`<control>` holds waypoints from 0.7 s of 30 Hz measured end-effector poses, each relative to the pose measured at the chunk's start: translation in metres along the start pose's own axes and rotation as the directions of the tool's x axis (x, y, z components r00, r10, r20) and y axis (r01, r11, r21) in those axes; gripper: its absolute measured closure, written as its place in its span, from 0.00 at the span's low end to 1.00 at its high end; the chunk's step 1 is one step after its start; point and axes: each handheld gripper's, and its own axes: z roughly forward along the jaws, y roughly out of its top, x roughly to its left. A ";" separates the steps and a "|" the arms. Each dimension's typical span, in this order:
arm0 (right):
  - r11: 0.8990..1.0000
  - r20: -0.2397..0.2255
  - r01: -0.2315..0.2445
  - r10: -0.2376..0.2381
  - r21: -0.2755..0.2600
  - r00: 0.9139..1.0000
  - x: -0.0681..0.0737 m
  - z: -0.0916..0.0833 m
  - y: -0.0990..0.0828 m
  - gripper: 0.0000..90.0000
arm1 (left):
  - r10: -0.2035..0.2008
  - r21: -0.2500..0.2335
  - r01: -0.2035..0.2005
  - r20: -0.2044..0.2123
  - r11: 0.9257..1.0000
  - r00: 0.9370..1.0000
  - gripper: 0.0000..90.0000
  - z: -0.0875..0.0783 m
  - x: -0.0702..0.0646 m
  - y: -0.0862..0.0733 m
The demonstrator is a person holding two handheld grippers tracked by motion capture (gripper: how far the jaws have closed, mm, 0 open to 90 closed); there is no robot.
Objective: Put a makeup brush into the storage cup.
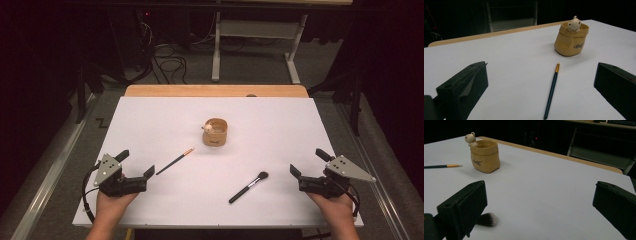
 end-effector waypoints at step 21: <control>1.000 -0.005 0.014 -0.014 -0.002 1.000 0.002 0.002 -0.002 0.00 | 0.012 0.009 -0.012 -0.010 1.000 1.000 0.00 0.000 0.000 -0.001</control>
